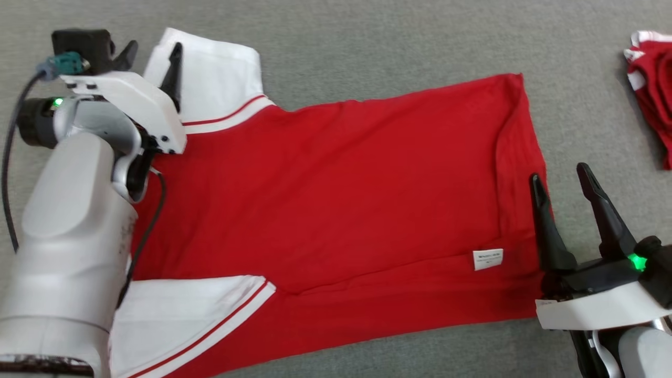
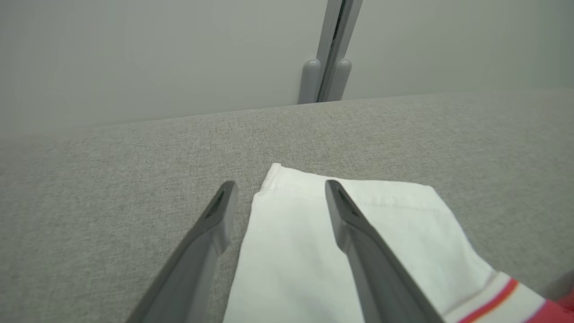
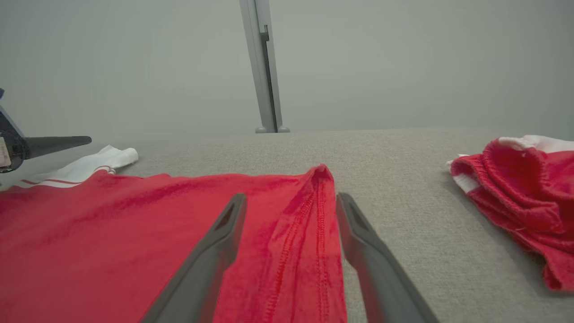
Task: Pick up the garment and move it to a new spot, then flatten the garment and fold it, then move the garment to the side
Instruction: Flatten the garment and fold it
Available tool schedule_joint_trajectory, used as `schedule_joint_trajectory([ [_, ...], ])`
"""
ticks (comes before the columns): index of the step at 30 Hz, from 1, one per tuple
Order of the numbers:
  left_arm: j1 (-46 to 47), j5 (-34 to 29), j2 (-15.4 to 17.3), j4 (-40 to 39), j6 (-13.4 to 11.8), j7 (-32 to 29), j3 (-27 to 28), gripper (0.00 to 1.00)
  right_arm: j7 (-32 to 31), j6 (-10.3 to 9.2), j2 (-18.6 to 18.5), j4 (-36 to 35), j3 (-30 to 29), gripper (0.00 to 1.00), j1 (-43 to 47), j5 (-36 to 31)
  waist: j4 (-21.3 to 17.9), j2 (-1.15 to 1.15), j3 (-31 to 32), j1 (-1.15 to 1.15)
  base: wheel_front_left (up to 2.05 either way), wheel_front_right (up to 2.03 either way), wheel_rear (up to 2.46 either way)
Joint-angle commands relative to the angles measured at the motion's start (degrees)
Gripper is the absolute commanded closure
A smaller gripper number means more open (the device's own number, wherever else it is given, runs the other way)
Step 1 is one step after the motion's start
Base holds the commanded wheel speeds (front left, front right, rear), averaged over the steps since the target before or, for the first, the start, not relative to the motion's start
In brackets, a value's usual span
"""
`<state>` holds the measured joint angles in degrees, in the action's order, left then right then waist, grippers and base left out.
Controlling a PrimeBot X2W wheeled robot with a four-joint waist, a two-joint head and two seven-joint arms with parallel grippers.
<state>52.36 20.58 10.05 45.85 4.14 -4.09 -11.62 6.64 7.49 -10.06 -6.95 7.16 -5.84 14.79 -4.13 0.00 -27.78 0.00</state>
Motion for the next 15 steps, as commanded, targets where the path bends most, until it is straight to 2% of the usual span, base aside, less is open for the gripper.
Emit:
schedule_joint_trajectory([
  [1, 2.59, 0.32, 0.79, 3.33, 0.57, -0.33, 0.23, 0.00, 0.68, 0.00, -0.04, 0.50, 0.22, 0.00, -1.19, 0.52, -2.77, 0.00, -2.49, 0.00, 0.00, 0.00, 0.00],
  [4, 5.74, 0.76, 1.42, 9.39, 0.96, -0.49, 0.33, 0.00, 1.33, 0.00, -0.15, 1.64, 0.33, 0.00, -2.14, 0.95, -3.86, 0.00, -3.24, 0.00, 0.00, 0.00, 0.00],
  [5, 6.42, 1.09, 1.34, 11.18, 1.24, -0.46, 0.33, 0.40, 1.61, 0.00, -0.21, 2.02, 0.28, 0.00, -2.41, 1.09, -4.08, 0.00, -3.38, 0.00, 0.00, 0.00, 0.00],
  [6, 6.42, 1.09, 1.34, 11.18, 1.24, -0.46, 0.33, 0.40, 1.61, 0.00, -0.21, 2.02, 0.28, 0.00, -2.41, 1.09, -4.08, 0.00, -3.38, 0.00, 0.00, 0.00, 0.00],
  [7, 6.82, 1.20, 1.23, 12.56, 1.35, -0.01, 0.22, 1.00, 1.80, 0.00, -0.39, 2.28, 0.06, 0.00, -2.73, 1.31, -4.21, 0.00, -3.44, 0.00, 0.00, 0.00, 0.00],
  [15, 9.86, 0.70, 0.19, 18.47, 2.32, 6.88, -1.30, 1.00, 2.19, 0.00, -3.42, 6.34, -2.23, 0.00, -8.97, 4.00, -2.48, 0.00, -3.45, 0.00, 0.00, 0.00, 0.00],
])
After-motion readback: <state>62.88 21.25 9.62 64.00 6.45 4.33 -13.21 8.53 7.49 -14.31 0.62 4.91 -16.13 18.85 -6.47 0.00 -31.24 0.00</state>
